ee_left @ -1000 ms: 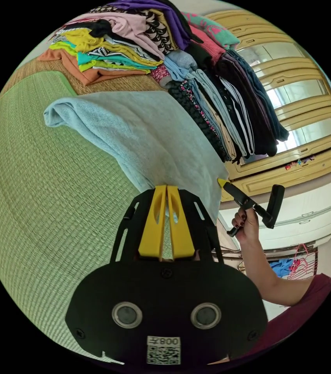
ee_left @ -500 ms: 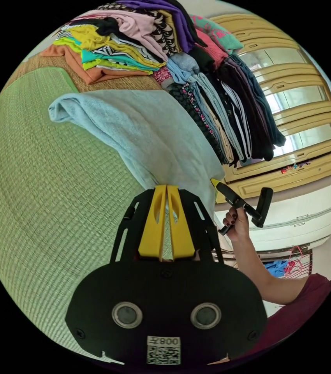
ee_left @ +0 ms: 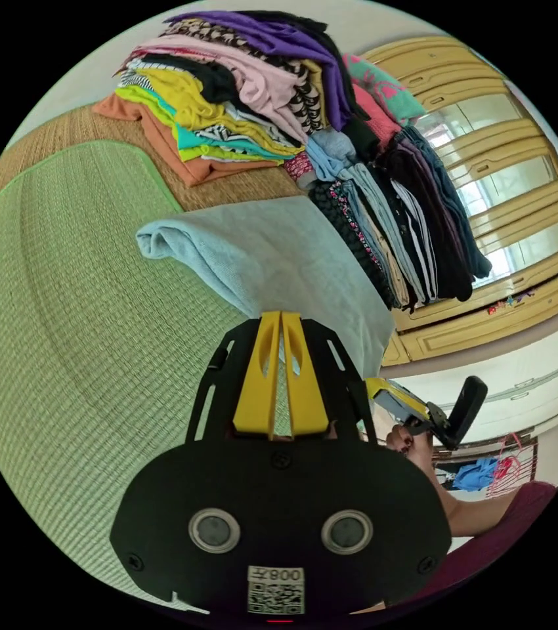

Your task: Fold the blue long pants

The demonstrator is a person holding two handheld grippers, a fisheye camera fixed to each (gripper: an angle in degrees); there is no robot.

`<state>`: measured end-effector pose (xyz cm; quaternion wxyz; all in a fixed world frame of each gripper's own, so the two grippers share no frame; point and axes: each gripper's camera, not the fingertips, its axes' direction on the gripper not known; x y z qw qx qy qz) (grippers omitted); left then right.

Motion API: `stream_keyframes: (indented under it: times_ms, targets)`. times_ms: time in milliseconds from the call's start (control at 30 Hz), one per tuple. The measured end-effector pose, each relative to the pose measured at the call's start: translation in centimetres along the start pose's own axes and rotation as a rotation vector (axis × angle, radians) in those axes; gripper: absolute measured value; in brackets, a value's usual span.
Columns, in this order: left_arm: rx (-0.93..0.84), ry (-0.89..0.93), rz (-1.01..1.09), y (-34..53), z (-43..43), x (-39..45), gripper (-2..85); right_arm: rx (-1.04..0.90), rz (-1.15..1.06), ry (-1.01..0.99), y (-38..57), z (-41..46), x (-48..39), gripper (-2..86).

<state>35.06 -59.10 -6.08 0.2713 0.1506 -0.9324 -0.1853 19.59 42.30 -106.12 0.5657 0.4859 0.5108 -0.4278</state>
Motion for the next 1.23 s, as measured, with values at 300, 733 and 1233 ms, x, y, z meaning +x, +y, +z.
stream_keyframes:
  times_ms: [300,733,1233]
  targets:
    - [-0.046,0.055,0.003,5.3,-0.8,0.4,0.1,0.013,0.042,-0.029,-0.2,4.1,3.9,0.1]
    - [-0.172,-0.093,0.261,24.7,-5.4,6.7,0.4,0.08,0.079,-0.075,-2.0,5.9,10.3,0.1]
    - [-0.288,-0.219,0.34,35.6,-1.0,9.1,3.7,0.454,-0.154,0.362,-28.3,-7.8,17.9,7.2]
